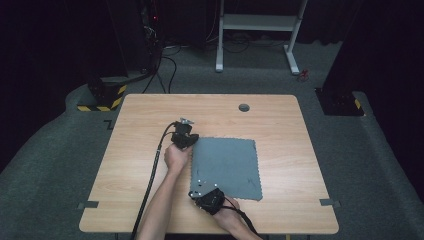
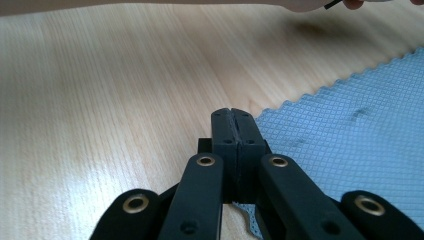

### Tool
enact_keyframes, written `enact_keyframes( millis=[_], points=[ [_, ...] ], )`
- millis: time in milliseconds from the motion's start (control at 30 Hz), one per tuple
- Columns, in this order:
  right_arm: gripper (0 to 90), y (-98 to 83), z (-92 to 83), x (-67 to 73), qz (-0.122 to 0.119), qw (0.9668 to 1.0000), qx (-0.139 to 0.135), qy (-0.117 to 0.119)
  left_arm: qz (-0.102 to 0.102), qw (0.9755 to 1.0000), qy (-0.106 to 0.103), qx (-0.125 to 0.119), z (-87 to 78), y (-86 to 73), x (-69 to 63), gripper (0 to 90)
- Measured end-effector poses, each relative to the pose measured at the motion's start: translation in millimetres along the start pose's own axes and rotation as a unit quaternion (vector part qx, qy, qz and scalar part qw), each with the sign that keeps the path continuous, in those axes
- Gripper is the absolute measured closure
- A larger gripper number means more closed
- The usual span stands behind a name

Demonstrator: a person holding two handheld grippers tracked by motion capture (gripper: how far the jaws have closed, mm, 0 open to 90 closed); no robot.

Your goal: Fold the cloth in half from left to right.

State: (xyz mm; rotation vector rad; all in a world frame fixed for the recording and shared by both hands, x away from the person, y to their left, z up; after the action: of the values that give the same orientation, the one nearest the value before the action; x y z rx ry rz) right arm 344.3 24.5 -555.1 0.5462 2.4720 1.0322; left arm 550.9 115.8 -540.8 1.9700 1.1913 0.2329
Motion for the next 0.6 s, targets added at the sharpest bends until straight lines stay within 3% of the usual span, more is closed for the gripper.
enact_keyframes(
  millis=[100, 433, 600],
  points=[
    [90.0, 4.7, -3.7, -0.5, 0.009, 0.9999, -0.009, 0.005, 0.000, 1.0000, -0.003, -0.004, -5.5, 2.1, 1.3, 89.2],
    [90.0, 24.6, -2.7, 8.2, 0.005, 0.9993, -0.026, 0.028, 0.002, 1.0000, -0.003, 0.005, -27.0, 2.0, 16.3, 89.3],
    [90.0, 36.4, -4.8, 12.4, 0.004, 0.9986, -0.040, 0.035, 0.005, 1.0000, 0.001, -0.003, -42.9, 3.9, 22.0, 89.3]
  ],
)
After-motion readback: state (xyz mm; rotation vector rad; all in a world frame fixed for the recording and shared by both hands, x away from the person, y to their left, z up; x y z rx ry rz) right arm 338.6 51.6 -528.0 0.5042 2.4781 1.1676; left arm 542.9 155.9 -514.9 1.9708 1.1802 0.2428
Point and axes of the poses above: each handheld gripper's, and its own axes: z roughly forward along the jaws, y roughly out of its top, x roughly to its left, the point moved 6 cm from there along z, roughly forward along the jaws, and after that the axes turned 9 degrees about -y, right-handed, at the moved point
